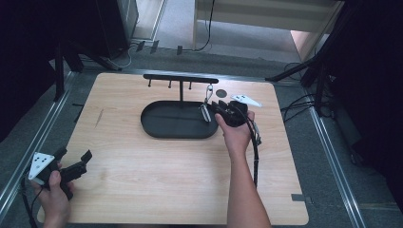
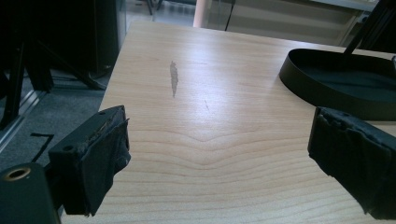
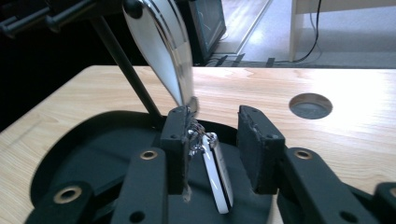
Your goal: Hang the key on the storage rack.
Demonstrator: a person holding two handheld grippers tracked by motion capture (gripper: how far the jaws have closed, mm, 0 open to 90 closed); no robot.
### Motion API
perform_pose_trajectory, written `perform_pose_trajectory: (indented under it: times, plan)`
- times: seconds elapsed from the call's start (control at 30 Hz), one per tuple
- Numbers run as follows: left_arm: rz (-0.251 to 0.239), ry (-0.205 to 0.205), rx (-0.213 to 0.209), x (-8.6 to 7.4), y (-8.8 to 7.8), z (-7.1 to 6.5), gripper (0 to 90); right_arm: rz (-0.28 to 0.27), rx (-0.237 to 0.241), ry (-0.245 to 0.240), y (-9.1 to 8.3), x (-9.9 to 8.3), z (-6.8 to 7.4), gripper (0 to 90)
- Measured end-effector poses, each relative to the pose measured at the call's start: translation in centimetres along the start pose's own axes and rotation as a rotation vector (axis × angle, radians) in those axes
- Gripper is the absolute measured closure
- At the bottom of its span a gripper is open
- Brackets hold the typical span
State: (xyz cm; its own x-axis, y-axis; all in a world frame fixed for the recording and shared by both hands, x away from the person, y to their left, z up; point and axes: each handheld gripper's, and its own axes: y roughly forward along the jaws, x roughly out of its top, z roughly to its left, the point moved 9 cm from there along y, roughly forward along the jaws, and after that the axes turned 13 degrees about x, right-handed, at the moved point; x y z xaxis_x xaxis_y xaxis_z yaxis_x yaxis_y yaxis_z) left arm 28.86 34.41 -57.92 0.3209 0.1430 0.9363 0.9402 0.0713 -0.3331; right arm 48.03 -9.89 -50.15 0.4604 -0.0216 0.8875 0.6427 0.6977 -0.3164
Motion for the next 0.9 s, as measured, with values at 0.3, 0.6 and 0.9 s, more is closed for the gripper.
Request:
perform_pose_trajectory:
  times: [0.3,0.6,0.9]
  plan:
    - [0.001,0.004,0.001,0.0,0.0,0.0,5.6,-0.003,-0.091,-0.085,-2.0,-0.2,-1.5,44.7]
    - [-0.004,0.008,0.002,0.0,0.0,-0.1,5.6,-0.008,-0.137,-0.064,-5.5,-0.6,-2.3,12.9]
    - [-0.003,0.012,0.005,0.0,0.0,-0.1,5.6,0.010,-0.144,-0.091,-9.1,-2.9,-2.8,0.0]
